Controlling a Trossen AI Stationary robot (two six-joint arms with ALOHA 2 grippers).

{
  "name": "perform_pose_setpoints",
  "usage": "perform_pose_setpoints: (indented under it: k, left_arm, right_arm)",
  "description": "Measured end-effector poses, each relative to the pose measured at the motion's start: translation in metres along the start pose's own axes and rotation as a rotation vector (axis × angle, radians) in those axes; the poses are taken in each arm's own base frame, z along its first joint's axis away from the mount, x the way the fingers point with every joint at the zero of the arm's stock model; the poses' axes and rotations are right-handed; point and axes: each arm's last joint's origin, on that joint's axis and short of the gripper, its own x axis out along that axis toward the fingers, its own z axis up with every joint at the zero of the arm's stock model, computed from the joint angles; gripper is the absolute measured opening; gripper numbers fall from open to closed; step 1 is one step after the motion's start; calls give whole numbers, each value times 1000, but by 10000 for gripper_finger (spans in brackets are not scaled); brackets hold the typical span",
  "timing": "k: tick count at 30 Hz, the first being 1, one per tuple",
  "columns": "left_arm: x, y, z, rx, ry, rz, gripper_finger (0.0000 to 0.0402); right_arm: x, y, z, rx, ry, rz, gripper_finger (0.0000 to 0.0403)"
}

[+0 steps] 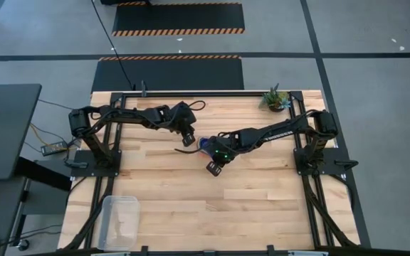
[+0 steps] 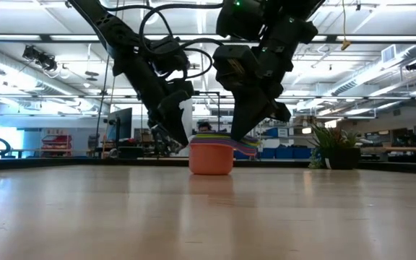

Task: Nest measuring cups in basket
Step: Adjust the measuring cups

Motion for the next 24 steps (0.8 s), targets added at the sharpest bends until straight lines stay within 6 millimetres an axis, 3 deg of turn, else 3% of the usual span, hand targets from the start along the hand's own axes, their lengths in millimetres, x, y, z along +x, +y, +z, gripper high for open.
perform_pose_setpoints:
  k: [7,17,24]
  left_arm:
    - [0,0,0,0,0,-1,2]
    - [0,0,0,0,0,-2,2]
    - [0,0,-1,23,7,-2,2]
  right_arm:
    - [-5,1,2,-19,11,8,0]
    - [-20,-14,12,-43,45,-162,0]
    - [-44,13,24,-101,0,-53,0]
